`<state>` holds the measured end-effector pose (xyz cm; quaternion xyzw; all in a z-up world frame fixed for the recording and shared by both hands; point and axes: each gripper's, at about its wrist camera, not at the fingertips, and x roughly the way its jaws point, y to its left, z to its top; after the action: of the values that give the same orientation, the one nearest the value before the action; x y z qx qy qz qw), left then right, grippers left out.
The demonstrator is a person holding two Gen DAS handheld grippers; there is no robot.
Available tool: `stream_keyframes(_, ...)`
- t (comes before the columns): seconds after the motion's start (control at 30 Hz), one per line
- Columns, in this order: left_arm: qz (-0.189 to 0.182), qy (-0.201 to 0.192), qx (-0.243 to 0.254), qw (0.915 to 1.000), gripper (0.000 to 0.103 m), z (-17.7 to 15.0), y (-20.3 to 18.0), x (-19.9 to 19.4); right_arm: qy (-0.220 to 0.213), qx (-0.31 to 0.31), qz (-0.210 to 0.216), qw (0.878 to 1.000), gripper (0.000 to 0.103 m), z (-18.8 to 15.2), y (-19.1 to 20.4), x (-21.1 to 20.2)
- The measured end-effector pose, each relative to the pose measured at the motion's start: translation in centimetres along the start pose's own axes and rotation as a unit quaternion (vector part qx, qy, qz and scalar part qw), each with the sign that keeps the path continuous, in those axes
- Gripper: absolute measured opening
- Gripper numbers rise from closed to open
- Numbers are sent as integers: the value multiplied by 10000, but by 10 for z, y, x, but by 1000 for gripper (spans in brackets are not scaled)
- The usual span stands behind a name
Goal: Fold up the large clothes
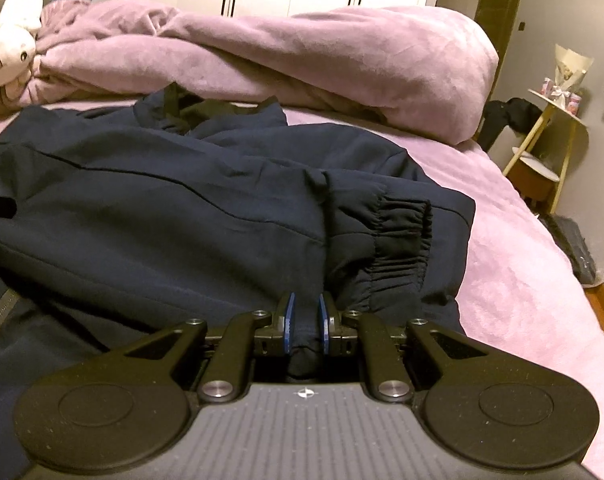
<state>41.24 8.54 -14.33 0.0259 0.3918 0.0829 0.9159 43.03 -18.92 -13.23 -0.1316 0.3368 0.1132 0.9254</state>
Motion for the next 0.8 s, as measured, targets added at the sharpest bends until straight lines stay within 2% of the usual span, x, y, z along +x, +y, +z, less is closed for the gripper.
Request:
stream_keyframes(0.13, -17, 129, 51, 9999, 85, -3, 6, -30, 235, -71, -56, 9997, 14, 7, 3, -23)
stream_keyframes(0.17, 13, 149, 80, 9999, 85, -6, 9, -40, 245, -38, -24, 9997, 24, 7, 2, -33)
stream_keyframes(0.2, 11, 172, 89, 9998, 86, -10, 12, -48, 318, 56, 24, 9995, 40, 4, 0, -45)
stream_keyframes(0.23, -22, 217, 76, 9997, 86, -16, 18, -58, 449, 227, 57, 9987, 71, -1, -5, -58)
stream_keyframes(0.3, -74, 304, -66, 9995, 86, -31, 31, -80, 492, 469, 235, 9974, 70, -19, -14, -88)
stream_keyframes(0.4, -392, 303, -558, 9972, 87, -70, 63, -126, 604, 941, 395, 9929, 70, -59, -33, -145)
stream_keyframes(0.5, -667, 468, -1023, 9914, 90, -115, 92, -166, 913, 1652, 522, 9806, 70, -110, -56, -190)
stream_keyframes(0.57, -708, 651, -1177, 9884, 90, -148, 108, -190, 1045, 2091, 599, 9705, 70, -141, -71, -213)
stream_keyframes(0.67, -558, 816, -1253, 9872, 92, -186, 128, -214, 1102, 2349, 475, 9646, 72, -176, -82, -237)
stream_keyframes(0.73, -567, 981, -1541, 9815, 92, -207, 142, -221, 1171, 2539, 525, 9587, 72, -188, -89, -239)
stream_keyframes(0.8, -667, 1108, -1880, 9736, 92, -221, 154, -225, 1184, 2810, 812, 9489, 72, -195, -95, -236)
